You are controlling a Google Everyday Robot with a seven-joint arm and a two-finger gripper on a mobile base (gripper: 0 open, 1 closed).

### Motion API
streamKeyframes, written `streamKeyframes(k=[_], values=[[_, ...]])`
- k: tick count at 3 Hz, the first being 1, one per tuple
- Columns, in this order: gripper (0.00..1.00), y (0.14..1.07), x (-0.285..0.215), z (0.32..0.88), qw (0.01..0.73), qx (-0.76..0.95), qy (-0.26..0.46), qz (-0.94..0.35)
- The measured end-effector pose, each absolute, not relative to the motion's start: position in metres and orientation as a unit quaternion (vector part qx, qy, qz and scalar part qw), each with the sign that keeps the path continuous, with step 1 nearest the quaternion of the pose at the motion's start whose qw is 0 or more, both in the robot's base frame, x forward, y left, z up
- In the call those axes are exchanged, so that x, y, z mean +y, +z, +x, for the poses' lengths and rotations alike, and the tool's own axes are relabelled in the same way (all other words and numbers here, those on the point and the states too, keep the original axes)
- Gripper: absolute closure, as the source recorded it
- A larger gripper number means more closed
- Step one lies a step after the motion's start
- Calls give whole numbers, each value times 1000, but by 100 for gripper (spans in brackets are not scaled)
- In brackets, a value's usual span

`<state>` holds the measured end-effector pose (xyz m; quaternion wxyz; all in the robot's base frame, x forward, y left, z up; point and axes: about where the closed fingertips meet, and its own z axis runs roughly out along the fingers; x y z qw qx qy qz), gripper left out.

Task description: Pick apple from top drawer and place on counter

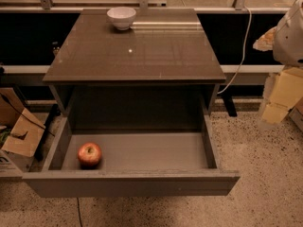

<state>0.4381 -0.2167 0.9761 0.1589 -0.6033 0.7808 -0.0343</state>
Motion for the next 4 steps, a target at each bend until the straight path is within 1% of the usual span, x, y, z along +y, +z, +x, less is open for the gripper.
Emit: streamKeyframes(k=[2,3,4], values=[[0,975,-214,439,163,780,-32,-604],[0,965,-202,441,186,774,-11,-606],[0,942,-175,445,207,761,20,-614]])
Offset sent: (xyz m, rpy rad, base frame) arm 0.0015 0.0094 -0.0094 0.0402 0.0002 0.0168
